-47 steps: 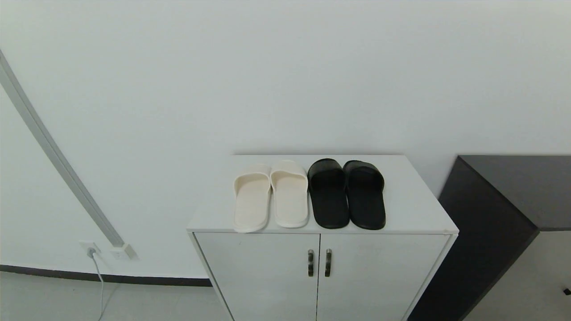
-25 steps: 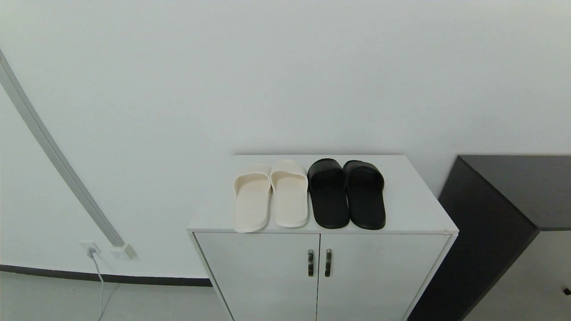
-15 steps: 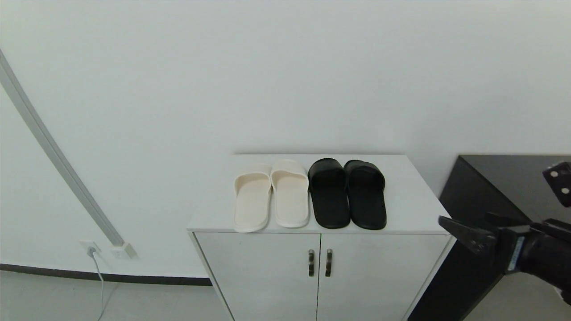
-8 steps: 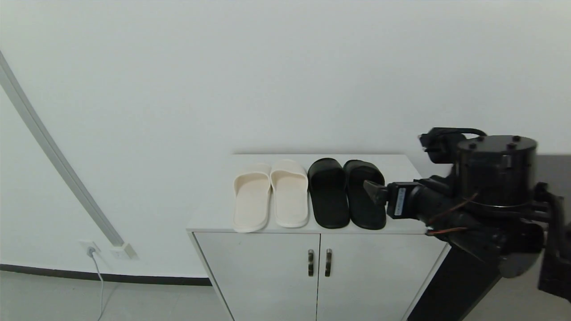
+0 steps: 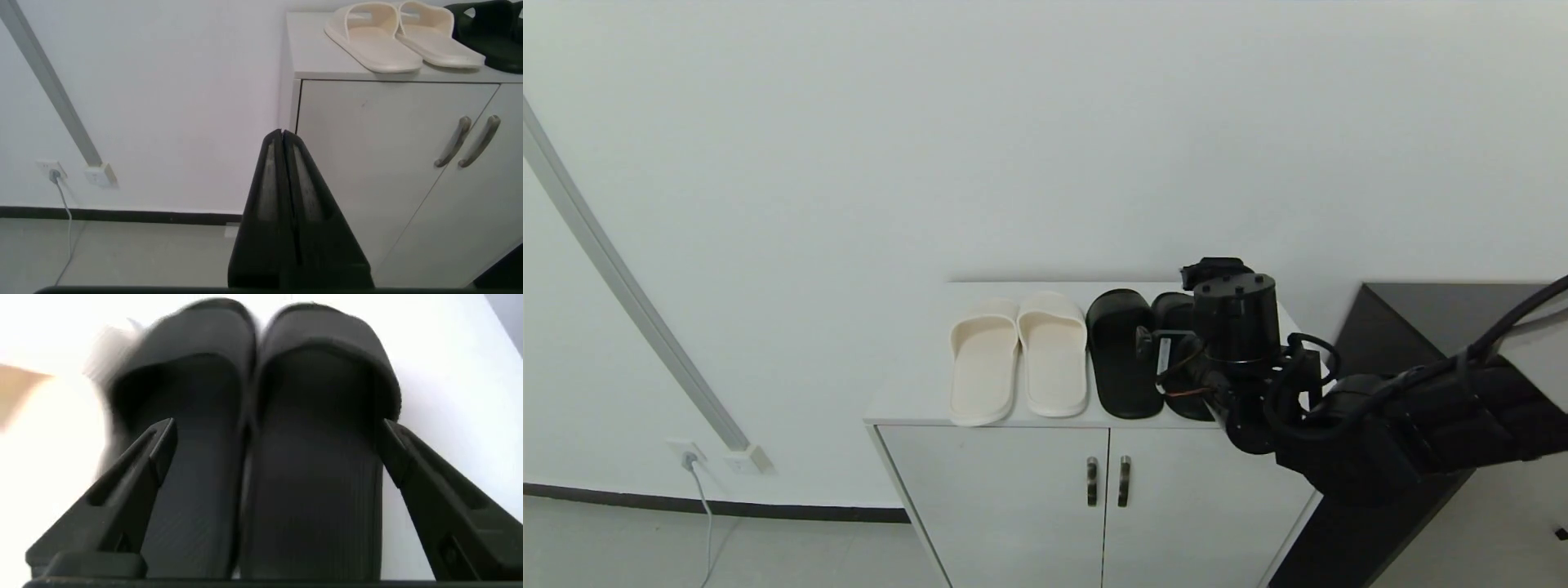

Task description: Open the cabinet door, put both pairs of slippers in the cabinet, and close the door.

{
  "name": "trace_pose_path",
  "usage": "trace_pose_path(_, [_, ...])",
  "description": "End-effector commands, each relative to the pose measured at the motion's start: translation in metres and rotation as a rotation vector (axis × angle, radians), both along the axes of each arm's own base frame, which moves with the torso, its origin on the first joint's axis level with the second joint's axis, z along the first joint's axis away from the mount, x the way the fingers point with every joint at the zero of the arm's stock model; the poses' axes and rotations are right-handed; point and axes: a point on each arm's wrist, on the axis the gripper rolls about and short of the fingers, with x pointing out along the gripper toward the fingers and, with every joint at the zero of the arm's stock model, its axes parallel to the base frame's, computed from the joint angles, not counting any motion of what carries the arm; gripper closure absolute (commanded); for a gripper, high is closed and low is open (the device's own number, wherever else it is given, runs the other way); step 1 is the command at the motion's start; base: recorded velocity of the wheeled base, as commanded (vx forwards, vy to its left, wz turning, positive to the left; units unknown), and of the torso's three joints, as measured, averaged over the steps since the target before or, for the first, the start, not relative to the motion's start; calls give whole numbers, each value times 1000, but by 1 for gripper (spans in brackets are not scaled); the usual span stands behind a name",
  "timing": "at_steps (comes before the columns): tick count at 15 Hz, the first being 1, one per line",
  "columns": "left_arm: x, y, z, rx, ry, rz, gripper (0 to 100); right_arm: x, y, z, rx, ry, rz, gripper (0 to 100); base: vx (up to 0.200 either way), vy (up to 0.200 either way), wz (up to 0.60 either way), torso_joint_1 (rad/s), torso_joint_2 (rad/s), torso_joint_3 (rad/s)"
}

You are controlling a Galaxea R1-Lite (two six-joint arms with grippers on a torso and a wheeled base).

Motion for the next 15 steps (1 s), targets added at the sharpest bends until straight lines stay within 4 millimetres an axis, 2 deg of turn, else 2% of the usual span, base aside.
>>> trace_pose_path(1, [0,0,0,0,1,0,100,16,3,-17,-20,22,-18,0,0,0,0,0,0,0])
trace_pose_path(11, [0,0,0,0,2,0,100,72,23,-34,-42,-21,-40,0,0,0,0,0,0,0])
trace_pose_path(15, [0,0,0,0,2,0,100,83,24,-36,-35,-29,-29,0,0,0,0,0,0,0])
